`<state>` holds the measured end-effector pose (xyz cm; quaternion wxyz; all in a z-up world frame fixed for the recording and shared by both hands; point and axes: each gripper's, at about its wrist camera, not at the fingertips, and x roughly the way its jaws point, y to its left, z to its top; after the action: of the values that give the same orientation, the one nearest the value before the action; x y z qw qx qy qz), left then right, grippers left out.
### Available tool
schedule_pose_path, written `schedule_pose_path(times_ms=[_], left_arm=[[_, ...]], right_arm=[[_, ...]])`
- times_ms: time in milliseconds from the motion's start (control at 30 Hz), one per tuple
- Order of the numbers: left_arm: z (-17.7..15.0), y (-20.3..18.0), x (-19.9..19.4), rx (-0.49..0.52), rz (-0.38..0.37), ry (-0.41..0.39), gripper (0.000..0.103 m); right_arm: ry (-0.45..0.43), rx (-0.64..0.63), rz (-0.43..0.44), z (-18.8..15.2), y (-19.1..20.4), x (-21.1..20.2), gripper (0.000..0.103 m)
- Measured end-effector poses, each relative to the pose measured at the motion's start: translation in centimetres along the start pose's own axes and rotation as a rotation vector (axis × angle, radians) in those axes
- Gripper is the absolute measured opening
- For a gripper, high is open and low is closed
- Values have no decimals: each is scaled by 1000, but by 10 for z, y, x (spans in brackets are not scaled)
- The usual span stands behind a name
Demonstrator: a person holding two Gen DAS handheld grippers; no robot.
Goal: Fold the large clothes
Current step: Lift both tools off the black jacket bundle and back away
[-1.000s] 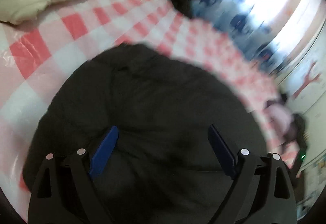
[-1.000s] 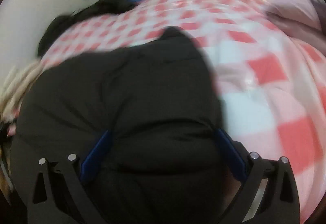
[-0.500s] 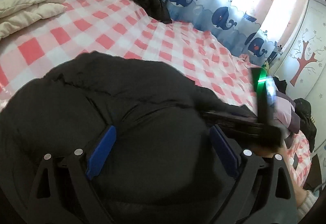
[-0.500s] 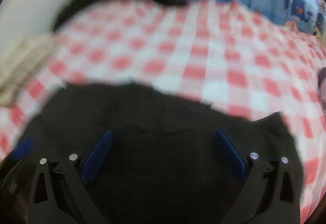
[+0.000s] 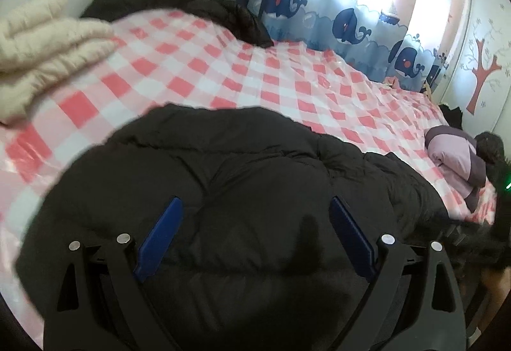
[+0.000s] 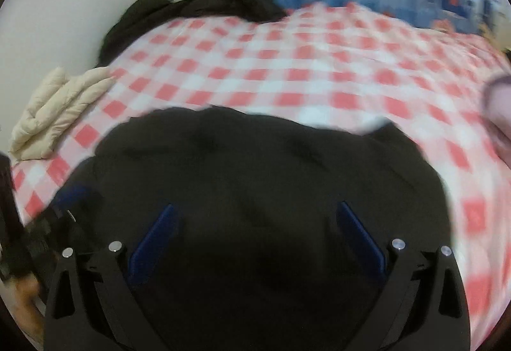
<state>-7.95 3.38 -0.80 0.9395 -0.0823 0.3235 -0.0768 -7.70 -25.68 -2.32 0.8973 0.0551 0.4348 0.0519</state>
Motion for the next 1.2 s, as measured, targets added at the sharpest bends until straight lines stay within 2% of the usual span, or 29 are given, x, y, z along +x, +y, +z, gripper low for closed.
schedule_pose_path(times_ms=[67,167,233,333,567,767,1000,1133,1200], left_arm=[[-2,-4,-24,33,22,-29,89],[-4,-13,-58,98,62,-69,89],[-6,-17,-82,140,86,-89,89],[-9,-21,-115,172,106,-111,89],[-19,-26,-176,204,108,-144,89],[-25,-26,-204,202,104,-151,90],[-28,-27,-213,204,98,-137,90],[-31,-22,-206,185,67,-85,90],[-34,-18,-201,182,100,-66,90]], right_arm=[[122,21,8,-24,-24,18,96],[122,51,17,-29,-29,2,96],[78,92,72,-27,-24,-22,96],[30,63,113,-30,-4,-54,96],[44,30,211,-59,34,-85,96],[87,37,245,-86,50,-83,96],[98,70,249,-107,47,-89,96],[111,110,273,-112,39,-90,96],[116,162,301,-115,28,-92,96]])
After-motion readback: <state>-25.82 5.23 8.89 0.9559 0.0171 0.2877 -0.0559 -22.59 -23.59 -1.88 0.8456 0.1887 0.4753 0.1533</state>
